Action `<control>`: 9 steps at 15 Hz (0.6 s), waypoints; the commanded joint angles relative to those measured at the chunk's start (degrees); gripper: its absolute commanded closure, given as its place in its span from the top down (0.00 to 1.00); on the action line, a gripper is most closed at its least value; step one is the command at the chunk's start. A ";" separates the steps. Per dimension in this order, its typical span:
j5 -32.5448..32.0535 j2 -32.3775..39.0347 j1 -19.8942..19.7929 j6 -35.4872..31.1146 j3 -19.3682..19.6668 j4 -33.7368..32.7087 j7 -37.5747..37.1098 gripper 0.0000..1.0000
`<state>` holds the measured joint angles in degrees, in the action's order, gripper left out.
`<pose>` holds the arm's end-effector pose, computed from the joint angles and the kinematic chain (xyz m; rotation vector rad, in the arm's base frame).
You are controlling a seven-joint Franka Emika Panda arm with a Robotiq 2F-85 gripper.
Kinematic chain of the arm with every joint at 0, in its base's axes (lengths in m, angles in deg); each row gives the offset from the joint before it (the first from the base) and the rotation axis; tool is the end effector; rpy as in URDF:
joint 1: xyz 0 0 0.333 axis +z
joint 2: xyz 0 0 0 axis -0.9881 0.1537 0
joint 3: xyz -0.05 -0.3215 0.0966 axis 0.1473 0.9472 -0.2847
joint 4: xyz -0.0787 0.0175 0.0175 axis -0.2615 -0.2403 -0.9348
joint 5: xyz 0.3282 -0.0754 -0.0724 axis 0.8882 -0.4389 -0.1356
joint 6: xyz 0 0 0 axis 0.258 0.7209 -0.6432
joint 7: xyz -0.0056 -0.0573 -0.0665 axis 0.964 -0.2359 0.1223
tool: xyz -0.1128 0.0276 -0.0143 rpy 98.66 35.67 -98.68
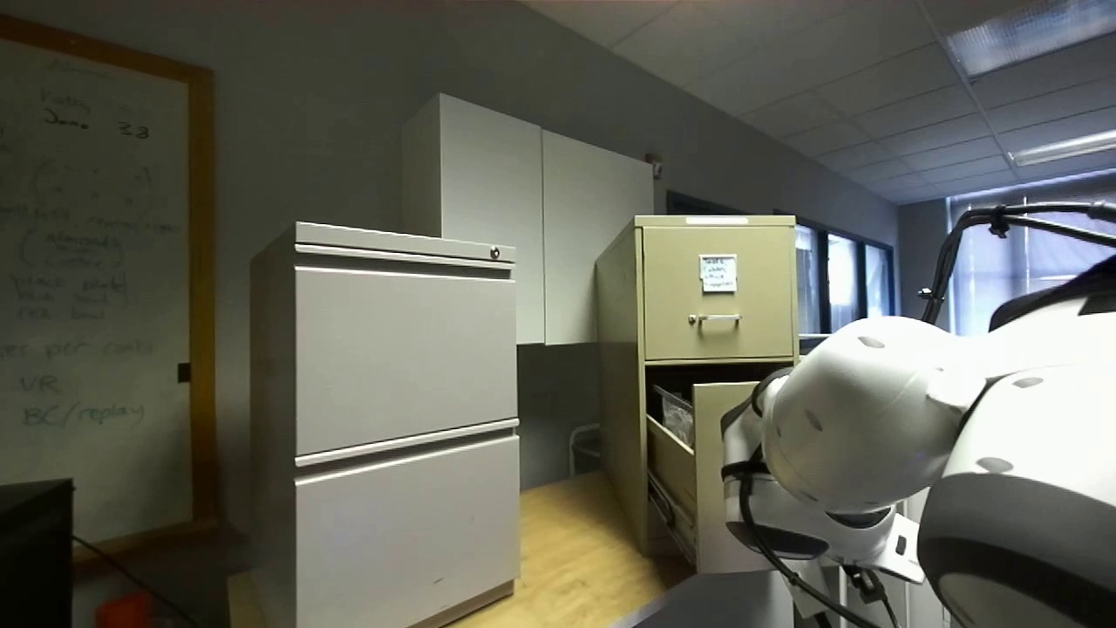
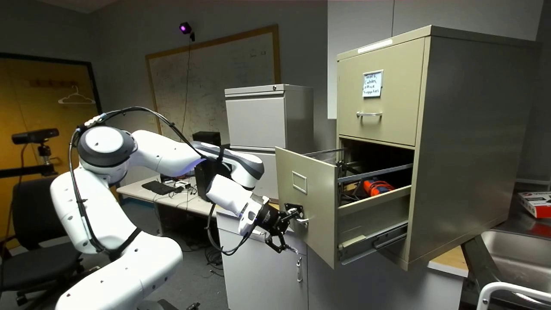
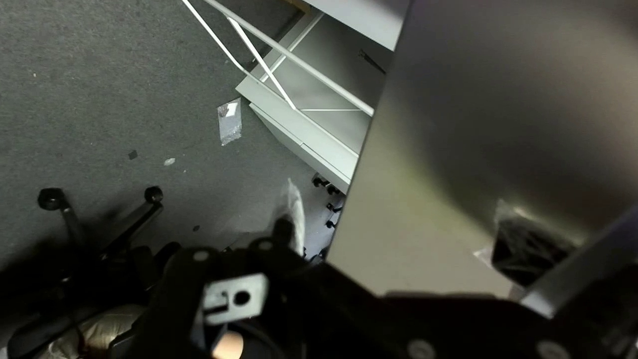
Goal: Open the bottom drawer of the left cabinet
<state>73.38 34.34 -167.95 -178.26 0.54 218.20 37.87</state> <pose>0.3088 -0.0970 0.4255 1.2785 -2.4086 1.5138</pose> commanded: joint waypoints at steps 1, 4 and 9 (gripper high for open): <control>3.91 -3.68 -3.21 -2.46 3.81 -0.97 5.08 1.00; 5.57 -4.16 -1.97 -2.87 5.27 -1.07 7.02 1.00; 7.54 -4.54 -1.70 -2.87 6.22 -1.18 10.24 1.00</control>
<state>78.97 33.62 -167.77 -178.21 2.18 217.39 44.83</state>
